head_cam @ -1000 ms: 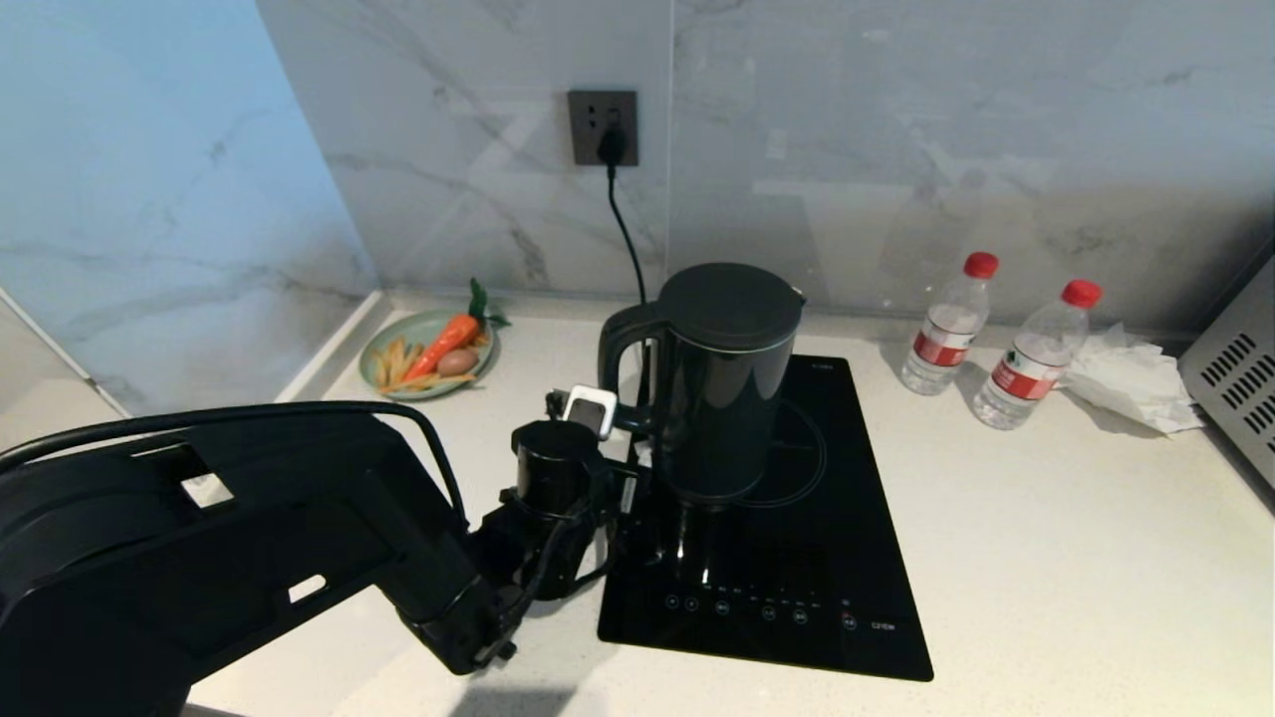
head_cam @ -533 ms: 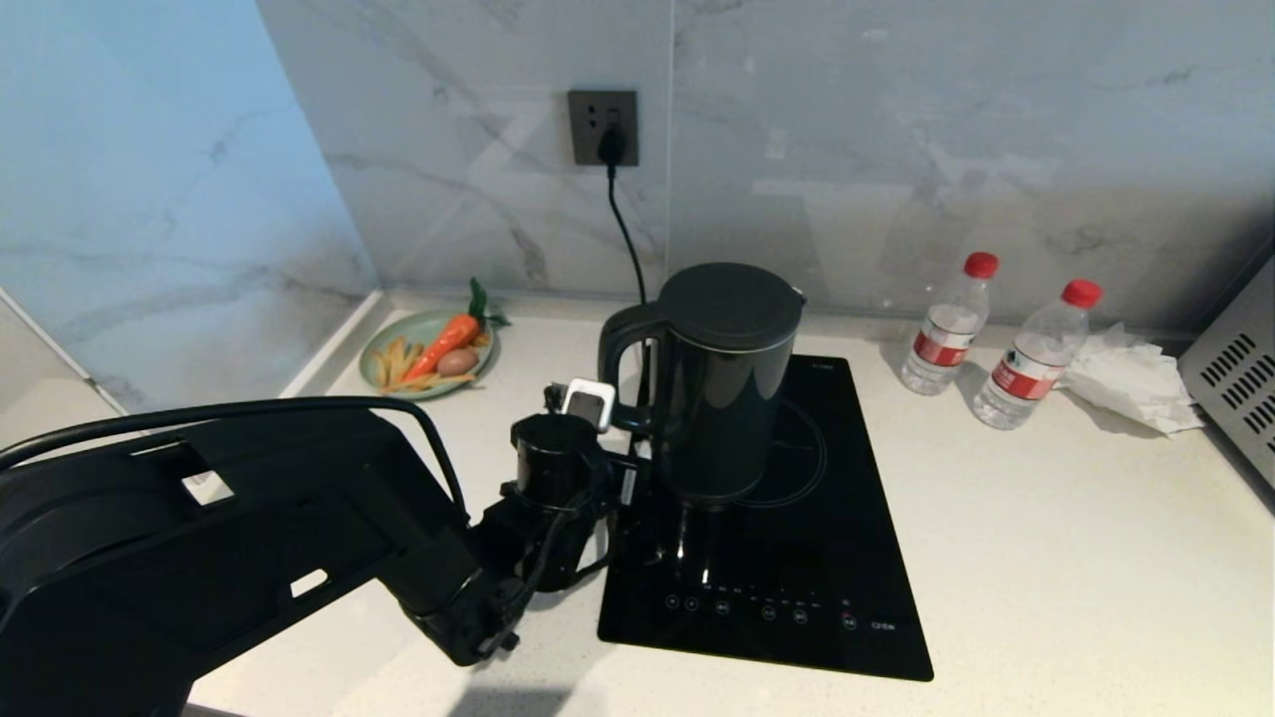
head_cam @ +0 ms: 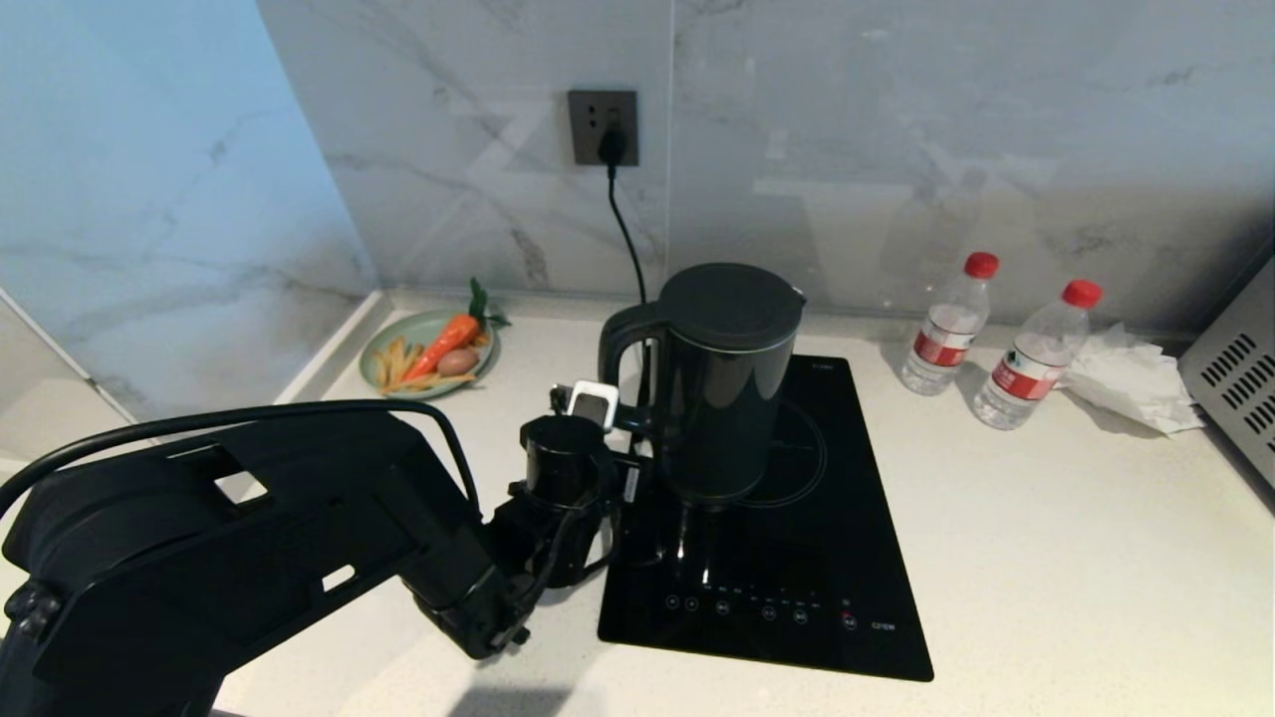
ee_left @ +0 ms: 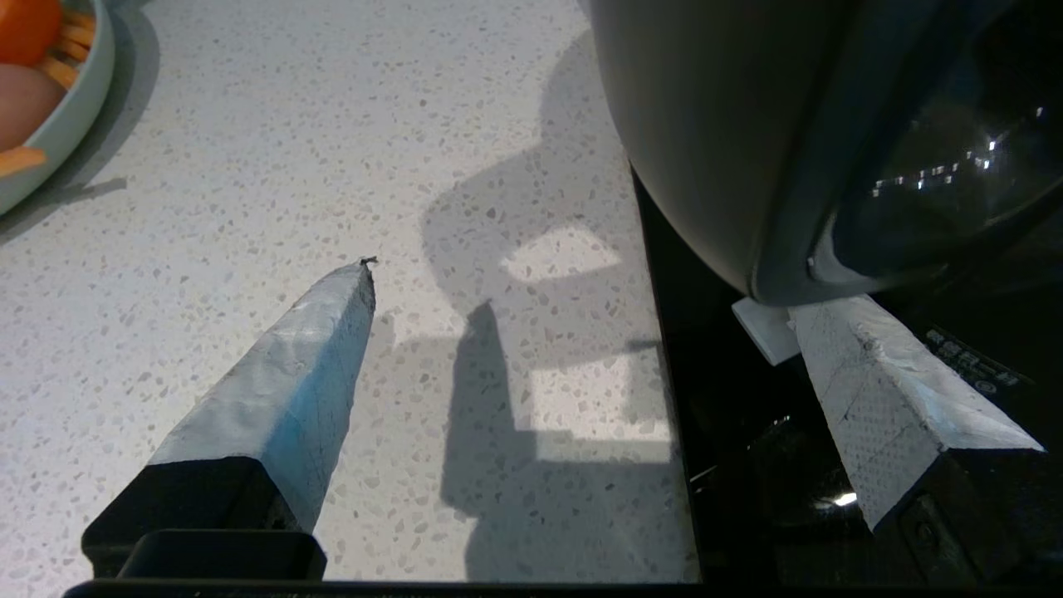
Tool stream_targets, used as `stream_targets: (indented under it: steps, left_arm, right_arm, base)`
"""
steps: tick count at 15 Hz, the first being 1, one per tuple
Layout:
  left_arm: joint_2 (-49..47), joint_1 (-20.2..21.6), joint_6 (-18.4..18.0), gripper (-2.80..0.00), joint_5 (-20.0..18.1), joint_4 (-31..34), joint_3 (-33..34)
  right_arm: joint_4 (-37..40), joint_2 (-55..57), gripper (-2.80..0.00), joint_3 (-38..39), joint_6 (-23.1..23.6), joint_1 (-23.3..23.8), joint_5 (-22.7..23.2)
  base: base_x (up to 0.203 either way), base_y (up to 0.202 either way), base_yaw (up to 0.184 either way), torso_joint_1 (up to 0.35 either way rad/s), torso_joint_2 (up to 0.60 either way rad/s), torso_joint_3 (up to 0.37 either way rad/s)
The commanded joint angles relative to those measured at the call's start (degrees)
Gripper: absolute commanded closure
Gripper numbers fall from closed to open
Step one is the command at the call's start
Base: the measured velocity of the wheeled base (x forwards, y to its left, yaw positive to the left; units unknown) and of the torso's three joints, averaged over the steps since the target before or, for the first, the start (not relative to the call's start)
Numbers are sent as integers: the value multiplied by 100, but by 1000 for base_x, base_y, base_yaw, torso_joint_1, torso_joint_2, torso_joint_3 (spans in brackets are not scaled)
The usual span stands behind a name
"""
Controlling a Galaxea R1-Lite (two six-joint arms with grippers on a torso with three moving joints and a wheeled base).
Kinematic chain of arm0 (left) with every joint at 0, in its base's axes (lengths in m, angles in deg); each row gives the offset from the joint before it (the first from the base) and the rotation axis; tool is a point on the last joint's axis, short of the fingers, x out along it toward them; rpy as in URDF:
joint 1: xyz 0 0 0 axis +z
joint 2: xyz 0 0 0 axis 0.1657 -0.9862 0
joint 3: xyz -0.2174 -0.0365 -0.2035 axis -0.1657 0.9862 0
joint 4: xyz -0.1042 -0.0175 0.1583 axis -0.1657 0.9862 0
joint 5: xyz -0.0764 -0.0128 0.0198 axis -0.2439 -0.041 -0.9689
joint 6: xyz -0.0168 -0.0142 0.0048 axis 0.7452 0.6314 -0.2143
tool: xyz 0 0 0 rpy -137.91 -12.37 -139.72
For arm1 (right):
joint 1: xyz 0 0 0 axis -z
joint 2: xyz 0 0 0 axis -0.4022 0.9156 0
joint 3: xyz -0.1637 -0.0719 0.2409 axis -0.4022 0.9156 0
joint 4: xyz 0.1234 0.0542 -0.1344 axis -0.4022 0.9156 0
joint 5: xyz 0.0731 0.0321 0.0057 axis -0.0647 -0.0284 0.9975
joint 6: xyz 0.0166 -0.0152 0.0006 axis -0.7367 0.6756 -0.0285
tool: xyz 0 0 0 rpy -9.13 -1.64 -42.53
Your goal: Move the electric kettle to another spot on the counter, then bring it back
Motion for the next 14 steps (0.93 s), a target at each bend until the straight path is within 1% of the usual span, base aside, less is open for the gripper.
stream_targets:
  steps: [1,8,12,14]
  left_arm:
    - [-43,7,-5,-280,14,-32,40]
    - [39,56,3,-280,21,-47,42]
    - [135,387,36,-280,12,-82,-15]
    - [68,478,30,-280,3,-196,49]
  right_arm:
    - [-2,0,0,-3,6,0,0]
    - [-2,0,0,2,6,0,0]
    - [-2,0,0,2,6,0,0]
    - [-2,0,0,2,6,0,0]
  base:
    - [0,0,0,0,0,0]
    - [0,0,0,0,0,0]
    - [0,0,0,0,0,0]
    - [0,0,0,0,0,0]
